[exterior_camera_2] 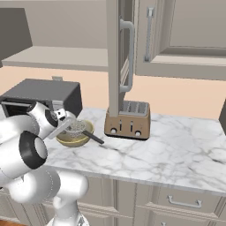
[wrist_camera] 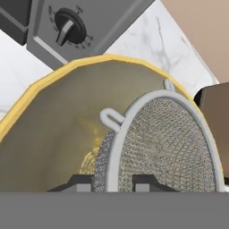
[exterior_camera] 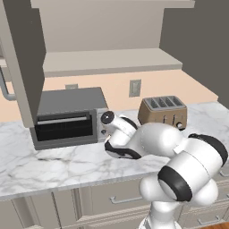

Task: Open the cabinet and setup a tea strainer by placing it in the bowl upright.

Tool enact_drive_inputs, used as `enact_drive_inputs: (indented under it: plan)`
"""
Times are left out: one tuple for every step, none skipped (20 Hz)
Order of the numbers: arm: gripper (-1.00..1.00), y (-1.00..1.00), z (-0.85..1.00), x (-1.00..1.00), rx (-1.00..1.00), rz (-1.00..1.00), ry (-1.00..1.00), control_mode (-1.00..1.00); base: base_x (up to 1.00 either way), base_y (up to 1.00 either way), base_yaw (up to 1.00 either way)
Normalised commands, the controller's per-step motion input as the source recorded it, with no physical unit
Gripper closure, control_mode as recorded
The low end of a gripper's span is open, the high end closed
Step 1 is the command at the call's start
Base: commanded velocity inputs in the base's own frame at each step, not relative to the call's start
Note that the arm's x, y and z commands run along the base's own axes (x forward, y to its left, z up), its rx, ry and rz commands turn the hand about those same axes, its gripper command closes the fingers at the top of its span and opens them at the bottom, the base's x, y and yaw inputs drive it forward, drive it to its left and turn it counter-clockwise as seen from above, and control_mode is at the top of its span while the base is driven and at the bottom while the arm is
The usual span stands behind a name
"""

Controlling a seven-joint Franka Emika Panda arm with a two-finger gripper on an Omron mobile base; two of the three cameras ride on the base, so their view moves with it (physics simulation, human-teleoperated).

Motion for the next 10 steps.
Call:
enact_drive_inputs:
  plan:
    - [1.0, 0.01, -0.33, 0.03, 0.0, 0.0, 0.0, -1.0, 0.0, 0.0, 0.0]
    - [1.0, 0.0, -0.28, 0.02, 0.0, 0.0, 0.0, -1.0, 0.0, 0.0, 0.0]
    - [1.0, 0.0, -0.26, 0.01, 0.0, 0.0, 0.0, -1.0, 0.0, 0.0, 0.0]
    - [1.0, 0.01, -0.25, 0.01, 0.0, 0.0, 0.0, -1.0, 0.0, 0.0, 0.0]
    - [1.0, 0.0, -0.21, 0.01, 0.0, 0.0, 0.0, -1.0, 0.0, 0.0, 0.0]
    - [1.0, 0.0, -0.18, 0.0, 0.0, 0.0, 0.0, -1.0, 0.0, 0.0, 0.0]
    - [1.0, 0.06, -0.06, 0.0, 0.0, 0.0, 0.0, -1.0, 0.0, 0.0, 0.0]
    - [1.0, 0.12, -0.02, 0.0, 0.0, 0.0, 0.0, -1.0, 0.0, 0.0, 0.0]
    - [1.0, 0.11, 0.0, 0.0, 0.0, 0.0, 0.0, -1.0, 0.0, 0.0, 0.0]
    - [1.0, 0.07, 0.0, 0.0, 0.0, 0.0, 0.0, -1.0, 0.0, 0.0, 0.0]
